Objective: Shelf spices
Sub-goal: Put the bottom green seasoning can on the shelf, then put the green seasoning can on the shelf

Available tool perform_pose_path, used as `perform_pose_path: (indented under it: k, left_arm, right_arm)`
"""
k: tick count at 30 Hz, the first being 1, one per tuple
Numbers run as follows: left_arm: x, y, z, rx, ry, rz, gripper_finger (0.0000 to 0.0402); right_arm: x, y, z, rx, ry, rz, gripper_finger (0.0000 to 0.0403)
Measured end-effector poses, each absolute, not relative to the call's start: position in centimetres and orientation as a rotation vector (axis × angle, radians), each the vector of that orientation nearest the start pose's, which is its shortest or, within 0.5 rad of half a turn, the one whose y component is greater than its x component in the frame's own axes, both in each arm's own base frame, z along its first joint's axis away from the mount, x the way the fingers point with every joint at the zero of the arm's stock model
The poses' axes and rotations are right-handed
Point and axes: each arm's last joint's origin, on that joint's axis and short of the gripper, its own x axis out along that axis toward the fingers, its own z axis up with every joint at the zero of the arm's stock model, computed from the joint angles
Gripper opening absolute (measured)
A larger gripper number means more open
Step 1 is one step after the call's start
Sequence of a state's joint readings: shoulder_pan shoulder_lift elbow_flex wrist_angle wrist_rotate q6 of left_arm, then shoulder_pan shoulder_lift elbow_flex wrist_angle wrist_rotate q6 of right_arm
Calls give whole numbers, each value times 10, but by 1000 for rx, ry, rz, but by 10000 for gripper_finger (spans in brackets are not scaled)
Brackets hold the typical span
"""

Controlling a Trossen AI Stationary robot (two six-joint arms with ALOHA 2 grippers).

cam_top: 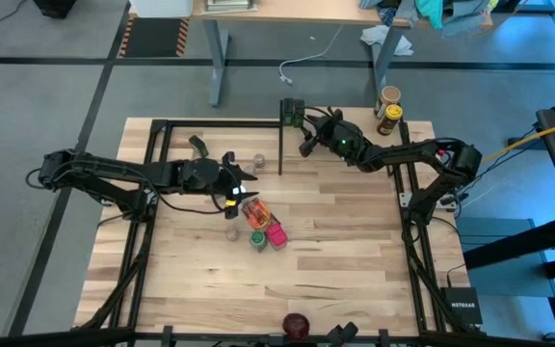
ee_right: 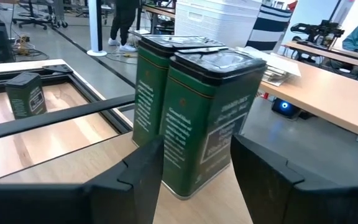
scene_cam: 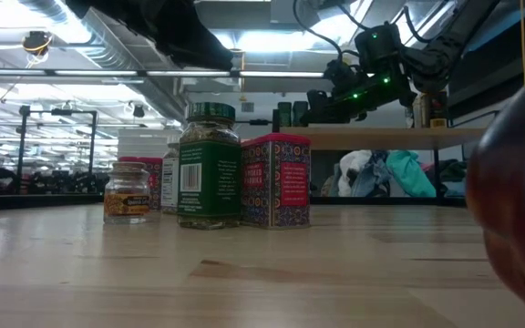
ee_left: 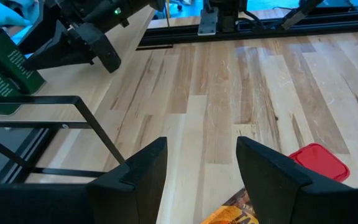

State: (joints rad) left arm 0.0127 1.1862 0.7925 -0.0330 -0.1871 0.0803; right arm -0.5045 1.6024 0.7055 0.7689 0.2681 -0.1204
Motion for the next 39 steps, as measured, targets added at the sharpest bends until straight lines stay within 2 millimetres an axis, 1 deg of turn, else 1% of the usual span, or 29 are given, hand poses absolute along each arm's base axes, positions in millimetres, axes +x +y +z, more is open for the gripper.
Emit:
perform_pose_path:
  k: [5,14,19,28,33,39]
  left_arm:
    - [258,9,270,114,433,180,187]
    - [258,9,270,114,433,180,187]
    - [257,9,269,114,439,180,187]
    - [257,9,268,98,449,183,187]
    - [256,9,266,99,481,182,187]
    - [255,9,264,101,495,181,187]
  right_arm:
    - [280,-162,202,-97,171,-709,193]
    - [282,-161,207,-104,116,-673,193]
    - [284,-164,210,-103,133,-714,193]
    - [282,-163,214,-96,120,-714,193]
    - [279,-148,231,-99,118,-681,193]
    - [263,-117,262,-130,151,-629,193]
